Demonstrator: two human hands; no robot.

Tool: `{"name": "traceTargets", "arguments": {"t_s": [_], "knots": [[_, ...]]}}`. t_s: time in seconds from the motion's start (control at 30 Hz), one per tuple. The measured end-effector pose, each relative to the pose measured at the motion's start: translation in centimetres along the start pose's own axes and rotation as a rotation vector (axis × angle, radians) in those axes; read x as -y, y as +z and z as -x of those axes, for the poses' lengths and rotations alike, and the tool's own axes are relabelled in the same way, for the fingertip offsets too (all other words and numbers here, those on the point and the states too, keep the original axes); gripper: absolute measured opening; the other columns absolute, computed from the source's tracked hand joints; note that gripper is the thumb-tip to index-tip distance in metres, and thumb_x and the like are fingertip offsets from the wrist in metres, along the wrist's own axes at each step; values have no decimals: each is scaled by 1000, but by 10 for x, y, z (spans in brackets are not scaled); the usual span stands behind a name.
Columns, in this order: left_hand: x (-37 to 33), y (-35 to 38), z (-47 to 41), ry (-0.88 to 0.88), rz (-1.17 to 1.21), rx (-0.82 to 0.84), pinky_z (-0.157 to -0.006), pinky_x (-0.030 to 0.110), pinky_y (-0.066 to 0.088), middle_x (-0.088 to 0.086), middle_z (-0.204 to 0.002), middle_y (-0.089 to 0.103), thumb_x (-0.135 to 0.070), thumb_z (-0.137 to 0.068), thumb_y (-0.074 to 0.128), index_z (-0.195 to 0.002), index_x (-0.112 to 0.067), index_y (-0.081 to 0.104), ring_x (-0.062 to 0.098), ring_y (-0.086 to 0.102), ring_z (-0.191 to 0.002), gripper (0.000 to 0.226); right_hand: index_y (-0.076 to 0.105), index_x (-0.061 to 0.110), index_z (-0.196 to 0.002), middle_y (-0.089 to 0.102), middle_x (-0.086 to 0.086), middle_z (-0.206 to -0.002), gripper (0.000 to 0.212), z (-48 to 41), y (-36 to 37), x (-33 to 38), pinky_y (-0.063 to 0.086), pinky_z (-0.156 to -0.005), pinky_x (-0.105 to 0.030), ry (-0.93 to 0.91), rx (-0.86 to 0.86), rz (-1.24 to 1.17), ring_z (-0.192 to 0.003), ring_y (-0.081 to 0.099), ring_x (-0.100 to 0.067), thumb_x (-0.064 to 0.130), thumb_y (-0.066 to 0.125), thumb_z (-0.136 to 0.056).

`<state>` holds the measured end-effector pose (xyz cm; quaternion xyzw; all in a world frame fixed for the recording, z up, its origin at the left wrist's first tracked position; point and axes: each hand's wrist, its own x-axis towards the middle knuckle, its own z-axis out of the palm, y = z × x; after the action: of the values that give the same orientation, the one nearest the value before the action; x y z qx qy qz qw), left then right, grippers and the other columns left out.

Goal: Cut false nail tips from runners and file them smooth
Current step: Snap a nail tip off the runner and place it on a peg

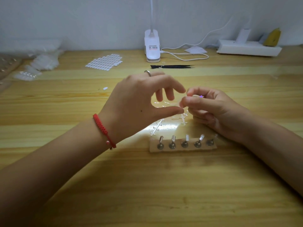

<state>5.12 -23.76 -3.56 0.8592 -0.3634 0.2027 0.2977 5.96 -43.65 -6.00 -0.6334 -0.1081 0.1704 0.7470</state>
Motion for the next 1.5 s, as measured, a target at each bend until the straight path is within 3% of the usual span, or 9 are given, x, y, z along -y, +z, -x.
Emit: {"name": "traceTargets", "arguments": {"t_s": [0.1,0.2,0.33,0.47,0.6,0.93,1.07,1.2,1.5], "knots": [[1,0,5,-36,42,33,-54,20,39,-12,-81,60,-44,-75,76,-94,-26,74,12,56,-69,26,66,25,-64,56,-2,-65,16,0,0,0,22,-35,-13,3,32,40,-38,27,-2,27,80,-56],[0,-3,11,-115,136,40,-58,13,38,-9,-81,64,-38,-72,78,-93,-23,74,13,58,-71,27,67,25,-66,62,-3,-68,20,0,2,-1,22,-36,-13,-13,33,43,-39,27,-3,21,85,-57],[-4,-15,27,-318,376,100,-53,25,52,-9,-82,72,-35,-66,79,-90,-24,74,11,68,-70,27,65,24,-73,68,0,-72,18,-1,1,-2,19,-38,-14,-21,-16,-10,-40,26,-3,22,79,-62],[-11,-20,44,-398,521,182,-44,23,50,-7,-82,73,-29,-65,81,-90,-26,75,10,67,-57,26,64,23,-75,68,0,-71,23,-2,1,-2,12,-43,-22,-18,-15,-1,-39,26,-2,15,83,-64],[-11,-19,51,-407,474,187,-50,13,46,-11,-81,72,-37,-63,84,-90,-31,74,7,65,-64,30,61,21,-77,67,2,-66,24,-2,0,-1,11,-43,-22,-16,-35,9,-39,26,-2,24,76,-59],[-11,-16,57,-490,549,214,-47,18,48,-9,-81,70,-34,-62,85,-88,-31,77,3,58,-64,27,63,22,-73,68,-2,-69,21,-4,-1,-4,17,-38,-16,-30,-33,-13,-36,28,-1,18,80,-60],[-12,-12,57,-520,605,213,-43,27,53,-9,-77,68,-29,-61,83,-86,-26,78,0,54,-58,26,64,22,-74,68,-3,-71,20,-4,-2,-5,18,-38,-15,-40,-15,-24,-36,29,-1,15,80,-64],[-13,-12,57,-518,599,210,-43,24,51,-8,-77,69,-30,-60,82,-86,-27,78,1,55,-61,27,67,24,-70,69,-2,-71,15,-5,-2,-5,18,-38,-16,-34,-11,-19,-36,28,-1,22,78,-60],[-12,-10,58,-518,604,210,-44,25,52,-8,-77,69,-29,-61,82,-86,-26,78,2,56,-61,26,63,22,-72,68,-1,-68,13,-3,0,-4,19,-37,-14,-41,-34,-7,-36,28,-1,17,72,-65]]}}
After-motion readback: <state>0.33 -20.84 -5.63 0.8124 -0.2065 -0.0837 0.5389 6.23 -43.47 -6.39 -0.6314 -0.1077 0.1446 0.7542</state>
